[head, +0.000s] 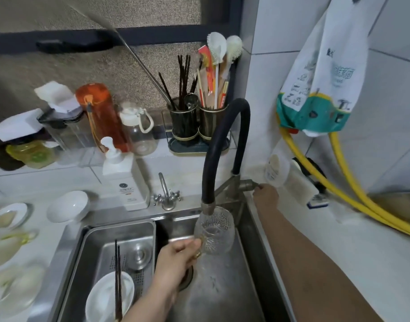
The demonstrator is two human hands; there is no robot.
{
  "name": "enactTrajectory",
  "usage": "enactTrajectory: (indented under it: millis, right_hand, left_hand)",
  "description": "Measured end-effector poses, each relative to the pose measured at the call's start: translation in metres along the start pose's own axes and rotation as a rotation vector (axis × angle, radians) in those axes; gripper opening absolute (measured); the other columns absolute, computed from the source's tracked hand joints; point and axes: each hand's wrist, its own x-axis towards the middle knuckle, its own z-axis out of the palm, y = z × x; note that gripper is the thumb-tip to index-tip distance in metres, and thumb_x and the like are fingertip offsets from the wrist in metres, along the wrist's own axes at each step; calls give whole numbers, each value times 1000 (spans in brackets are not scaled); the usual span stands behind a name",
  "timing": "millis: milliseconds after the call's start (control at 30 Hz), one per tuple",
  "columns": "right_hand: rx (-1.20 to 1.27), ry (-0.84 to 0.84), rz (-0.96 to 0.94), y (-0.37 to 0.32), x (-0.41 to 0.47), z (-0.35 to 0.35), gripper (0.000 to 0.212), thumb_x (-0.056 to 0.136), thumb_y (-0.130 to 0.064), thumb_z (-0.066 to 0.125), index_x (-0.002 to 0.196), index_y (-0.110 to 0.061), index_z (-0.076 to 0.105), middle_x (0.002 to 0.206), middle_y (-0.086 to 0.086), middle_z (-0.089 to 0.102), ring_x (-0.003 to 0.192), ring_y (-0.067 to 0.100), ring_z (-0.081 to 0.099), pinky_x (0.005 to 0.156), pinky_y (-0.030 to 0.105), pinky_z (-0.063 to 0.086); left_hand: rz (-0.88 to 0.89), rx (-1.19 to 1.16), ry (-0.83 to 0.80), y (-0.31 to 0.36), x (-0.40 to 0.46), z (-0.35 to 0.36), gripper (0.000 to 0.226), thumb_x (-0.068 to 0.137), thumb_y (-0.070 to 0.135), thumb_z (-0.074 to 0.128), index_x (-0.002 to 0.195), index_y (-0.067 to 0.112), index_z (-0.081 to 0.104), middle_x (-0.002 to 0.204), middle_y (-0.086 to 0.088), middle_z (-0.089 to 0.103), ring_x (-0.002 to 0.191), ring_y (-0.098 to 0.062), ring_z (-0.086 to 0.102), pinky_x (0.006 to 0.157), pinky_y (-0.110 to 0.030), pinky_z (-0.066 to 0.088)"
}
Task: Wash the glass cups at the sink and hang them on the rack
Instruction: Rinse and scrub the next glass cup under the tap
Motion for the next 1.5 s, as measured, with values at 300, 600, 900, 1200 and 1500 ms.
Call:
enactTrajectory:
  millis: [300, 600, 900, 1200, 1500]
  right_hand:
    - [-26, 38, -6, 4, 7, 8, 27, 97, -5, 40, 107, 5, 63, 113, 22, 63, 106, 33, 57, 85, 32, 39]
    - [-38, 78, -17, 7, 11, 11, 26, 97, -5, 42, 106, 6, 64, 112, 23, 63, 105, 34, 58, 90, 35, 41]
    - [-34, 69, -18, 9, 14, 14, 24, 96, -6, 46, 105, 6, 65, 113, 23, 64, 108, 35, 58, 93, 36, 40]
    - [-44, 89, -19, 10, 14, 12, 24, 97, -6, 45, 104, 7, 64, 114, 23, 63, 109, 34, 57, 93, 35, 40]
    - [160, -33, 62, 17, -38, 25, 24, 96, -16, 47, 106, -1, 63, 110, 18, 61, 108, 33, 56, 93, 37, 40]
  left_hand:
    - [-5, 24, 54, 0, 5, -1, 7, 84, 2, 65, 85, -3, 70, 73, -6, 70, 62, -7, 64, 57, -11, 52]
    - [-23, 21, 49, 2, 3, -2, 10, 86, 0, 63, 81, 2, 71, 67, 1, 71, 60, -4, 64, 57, -11, 52]
    - [-14, -6, 51, 5, 3, -6, 9, 85, 2, 64, 80, 3, 71, 67, 2, 72, 64, -6, 64, 64, -15, 52]
    - [-6, -7, 31, 3, 5, -9, 10, 86, 1, 63, 80, 3, 71, 70, 3, 74, 70, -9, 63, 61, -11, 53]
    - [-11, 71, 36, 5, 5, -10, 14, 87, 2, 62, 76, 4, 70, 62, 3, 69, 58, -5, 63, 56, -12, 52]
